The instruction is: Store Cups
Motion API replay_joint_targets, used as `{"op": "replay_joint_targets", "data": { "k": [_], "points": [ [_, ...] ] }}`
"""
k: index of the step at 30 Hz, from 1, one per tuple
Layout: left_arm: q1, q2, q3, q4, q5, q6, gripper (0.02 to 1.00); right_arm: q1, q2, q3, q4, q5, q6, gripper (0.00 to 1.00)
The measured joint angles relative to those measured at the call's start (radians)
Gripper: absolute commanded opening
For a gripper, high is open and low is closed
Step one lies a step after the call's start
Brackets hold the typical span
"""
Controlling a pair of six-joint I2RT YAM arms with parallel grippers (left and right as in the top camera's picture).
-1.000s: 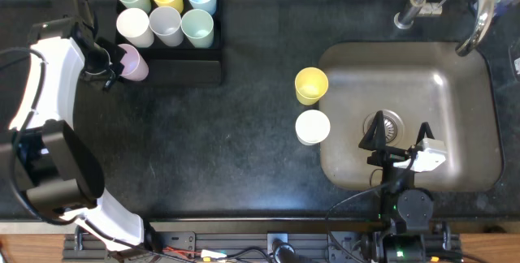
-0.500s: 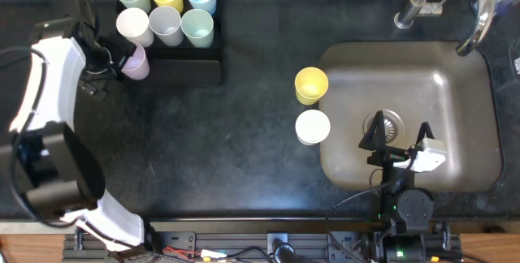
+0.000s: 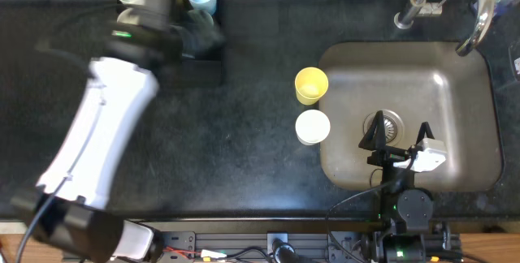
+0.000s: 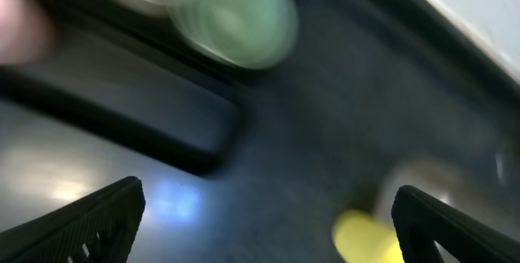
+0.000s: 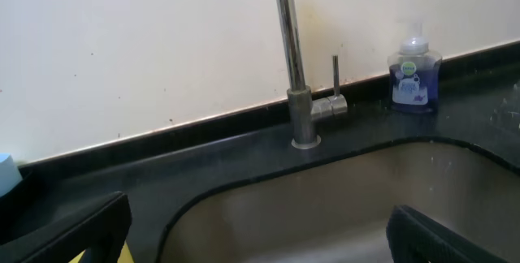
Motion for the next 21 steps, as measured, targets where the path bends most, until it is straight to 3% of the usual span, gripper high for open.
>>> {"op": "replay_joint_targets", "data": {
  "k": [4,8,21],
  "points": [
    [-0.235,0.074,0.0,0.056,-0.013,-0.045,1.0,0.0,0.0,0.0,0.0,0.0,0.0,0.996],
    [-0.366,0.166,0.0,0.124,0.002,-0.084,1.0,0.0,0.0,0.0,0.0,0.0,0.0,0.996],
    [-0.412,0.262,0.0,0.151,0.05,-0.112,1.0,0.0,0.0,0.0,0.0,0.0,0.0,0.993]
  ]
}}
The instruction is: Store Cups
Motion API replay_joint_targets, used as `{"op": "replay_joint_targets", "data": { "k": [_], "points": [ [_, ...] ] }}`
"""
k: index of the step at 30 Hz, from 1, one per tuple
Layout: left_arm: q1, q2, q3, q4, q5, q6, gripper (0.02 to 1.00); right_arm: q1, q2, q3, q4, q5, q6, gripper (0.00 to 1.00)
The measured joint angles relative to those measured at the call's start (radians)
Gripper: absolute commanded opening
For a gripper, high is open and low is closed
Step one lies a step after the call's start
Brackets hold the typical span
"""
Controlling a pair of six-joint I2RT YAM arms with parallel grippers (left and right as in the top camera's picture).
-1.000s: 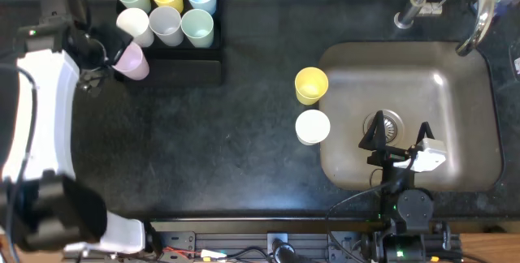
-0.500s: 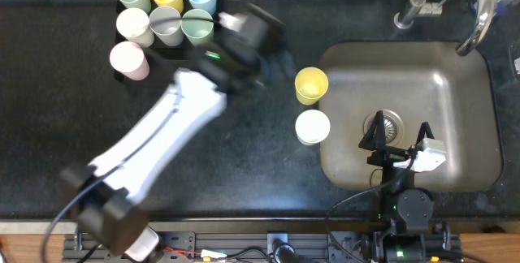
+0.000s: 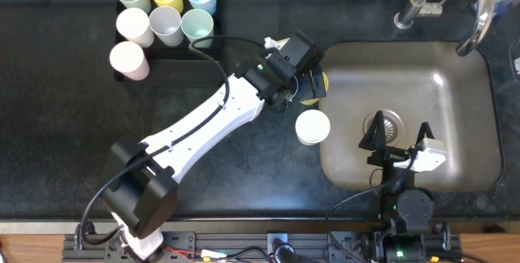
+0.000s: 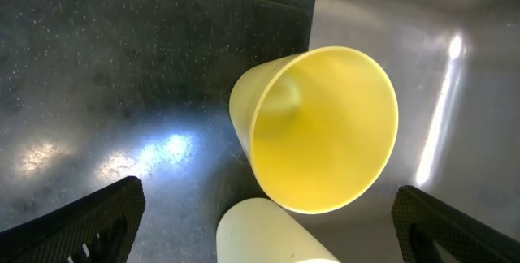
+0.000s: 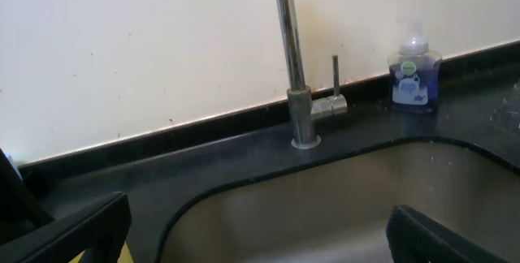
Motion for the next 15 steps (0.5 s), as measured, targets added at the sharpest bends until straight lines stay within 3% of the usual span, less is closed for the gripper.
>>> {"op": "replay_joint_targets", "data": {
  "k": [11,12,13,15],
  "points": [
    [0.021,0.071,0.0,-0.004,0.0,0.0,0.98,0.0,0.0,0.0,0.0,0.0,0.001,0.998],
    [0.022,0.071,0.0,-0.004,0.0,-0.002,0.915,0.0,0.0,0.0,0.0,0.0,0.0,0.998],
    [0.023,0.071,0.0,-0.003,0.0,-0.008,0.774,0.0,0.0,0.0,0.0,0.0,0.001,0.996],
    [0.024,0.071,0.0,0.001,0.001,-0.012,0.308,0.0,0.0,0.0,0.0,0.0,0.0,0.998]
  ]
}}
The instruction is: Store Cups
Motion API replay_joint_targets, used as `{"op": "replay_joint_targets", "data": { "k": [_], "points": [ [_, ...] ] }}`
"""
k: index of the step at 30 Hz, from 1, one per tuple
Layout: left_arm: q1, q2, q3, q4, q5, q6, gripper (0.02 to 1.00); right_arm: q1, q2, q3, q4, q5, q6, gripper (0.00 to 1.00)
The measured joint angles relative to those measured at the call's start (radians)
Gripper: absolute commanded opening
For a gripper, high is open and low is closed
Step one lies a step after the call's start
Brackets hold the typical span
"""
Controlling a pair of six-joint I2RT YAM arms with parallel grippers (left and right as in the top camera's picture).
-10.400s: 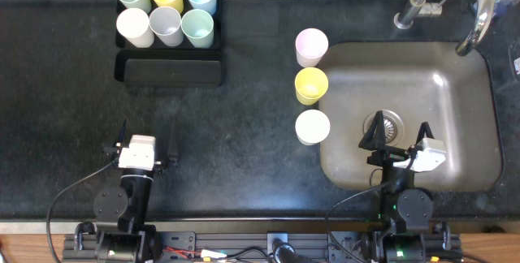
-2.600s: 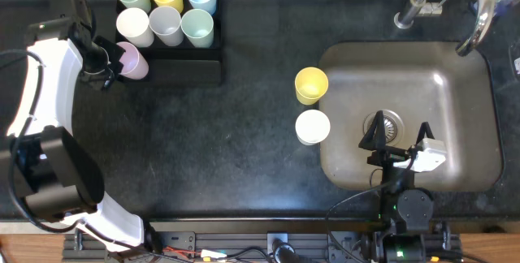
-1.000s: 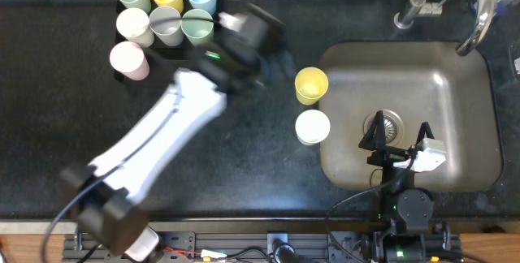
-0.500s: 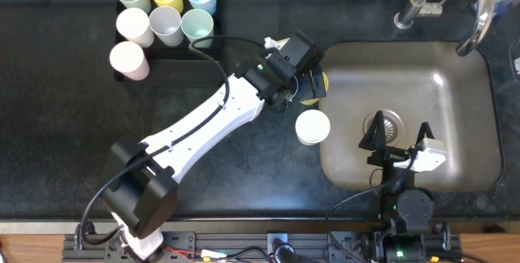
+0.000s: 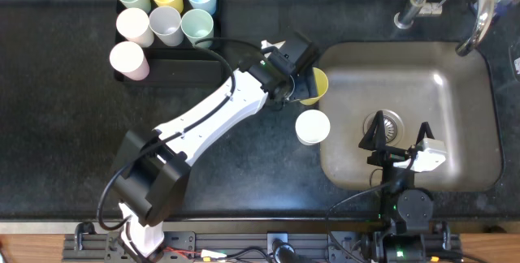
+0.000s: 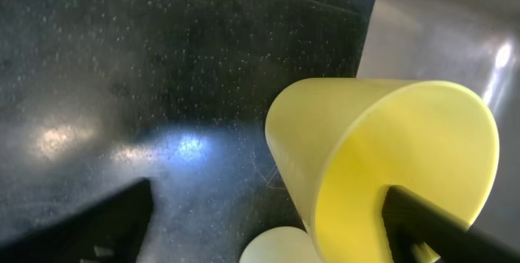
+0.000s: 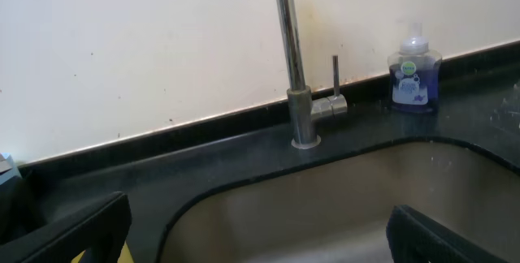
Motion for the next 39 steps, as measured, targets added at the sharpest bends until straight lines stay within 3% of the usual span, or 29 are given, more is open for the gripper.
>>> {"op": "replay_joint_targets", "data": {
  "k": [1,2,19,23,31,39],
  "points": [
    [0.0,0.0,0.0,0.001,0.0,0.001,0.053,0.0,0.0,0.0,0.0,0.0,0.0,0.998],
    [0.0,0.0,0.0,0.0,-0.001,0.001,0.036,0.0,0.0,0.0,0.0,0.0,0.0,0.998],
    [0.079,-0.032,0.0,-0.018,-0.006,0.001,0.036,0.0,0.0,0.0,0.0,0.0,0.002,0.996],
    [0.197,-0.147,0.0,-0.101,-0.011,0.0,0.036,0.0,0.0,0.0,0.0,0.0,0.003,0.996],
    [0.553,-0.304,0.01,-0.363,-0.037,-0.022,0.036,0.0,0.0,0.0,0.0,0.0,0.003,0.993],
    [0.681,-0.297,0.001,-0.421,-0.039,-0.022,0.036,0.0,0.0,0.0,0.0,0.0,0.003,0.996]
  ]
}}
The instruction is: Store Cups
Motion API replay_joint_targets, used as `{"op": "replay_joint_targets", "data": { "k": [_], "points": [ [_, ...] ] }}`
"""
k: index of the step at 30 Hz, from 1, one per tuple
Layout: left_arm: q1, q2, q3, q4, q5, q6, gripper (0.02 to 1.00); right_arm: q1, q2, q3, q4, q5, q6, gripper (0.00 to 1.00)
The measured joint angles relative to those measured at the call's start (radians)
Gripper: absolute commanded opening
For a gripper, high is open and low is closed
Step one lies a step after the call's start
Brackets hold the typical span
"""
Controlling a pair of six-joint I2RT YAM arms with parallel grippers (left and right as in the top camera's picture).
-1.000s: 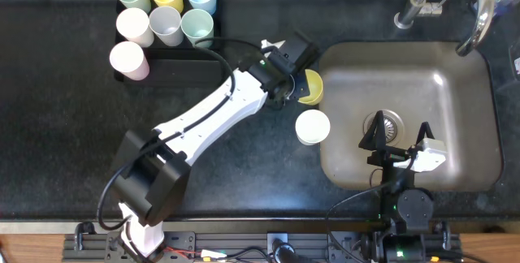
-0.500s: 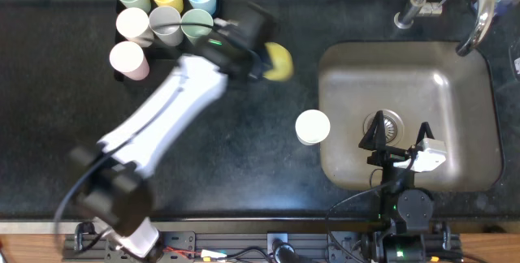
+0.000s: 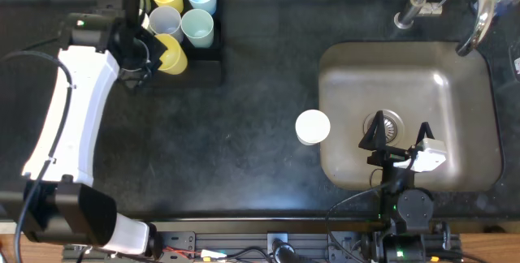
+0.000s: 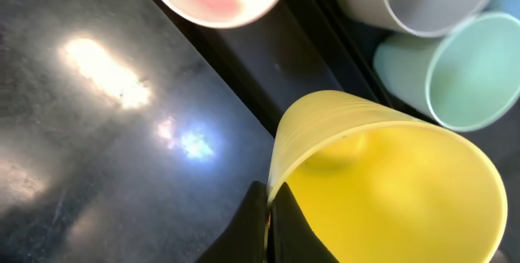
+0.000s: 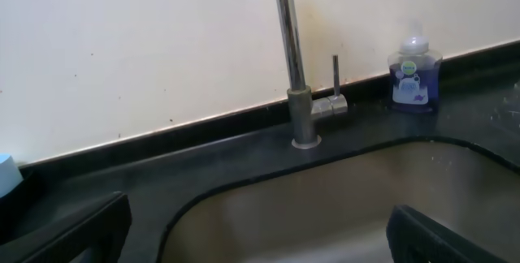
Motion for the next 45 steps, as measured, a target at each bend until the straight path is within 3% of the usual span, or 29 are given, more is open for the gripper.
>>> {"op": "replay_joint_targets", "data": {
  "k": [45],
  "points": [
    [0.076,0.225,-0.005,0.11,0.001,0.0,0.036,0.0,0.0,0.0,0.0,0.0,0.0,0.996]
  ]
}}
